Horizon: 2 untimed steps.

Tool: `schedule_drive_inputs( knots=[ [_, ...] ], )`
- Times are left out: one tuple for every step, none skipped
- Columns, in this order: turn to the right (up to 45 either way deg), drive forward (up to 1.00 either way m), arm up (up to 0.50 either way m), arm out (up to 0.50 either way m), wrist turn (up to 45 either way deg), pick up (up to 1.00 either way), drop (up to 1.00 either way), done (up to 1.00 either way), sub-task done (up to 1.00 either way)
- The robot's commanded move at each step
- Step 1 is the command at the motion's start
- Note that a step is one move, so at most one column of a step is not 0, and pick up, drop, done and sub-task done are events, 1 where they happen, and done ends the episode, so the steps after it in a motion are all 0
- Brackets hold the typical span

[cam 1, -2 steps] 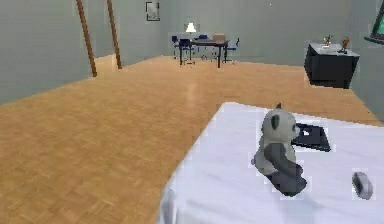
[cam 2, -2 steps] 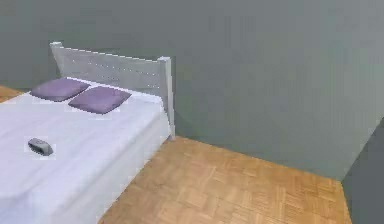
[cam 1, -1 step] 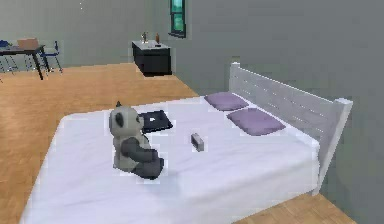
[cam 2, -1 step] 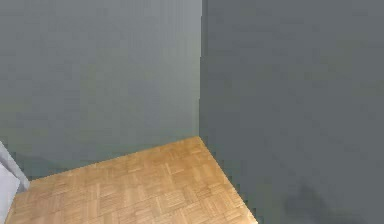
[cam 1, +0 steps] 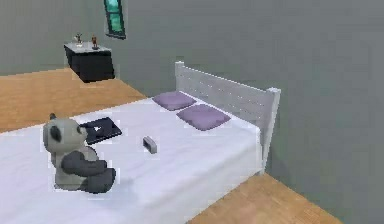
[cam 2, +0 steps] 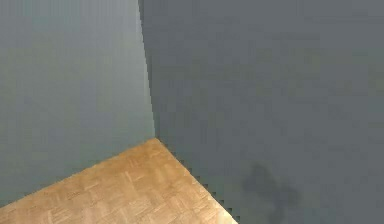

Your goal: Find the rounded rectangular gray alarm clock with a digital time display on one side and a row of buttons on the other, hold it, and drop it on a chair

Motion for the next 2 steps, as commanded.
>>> schedule_drive_inputs(
  knots=[
    [0.0, 0.50, 0.00, 0.00, 0.0, 0.00, 0.00, 0.00, 0.00],
    [-45.0, 0.00, 0.00, 0.00, 0.0, 0.00, 0.00, 0.00, 0.00]
  ],
)
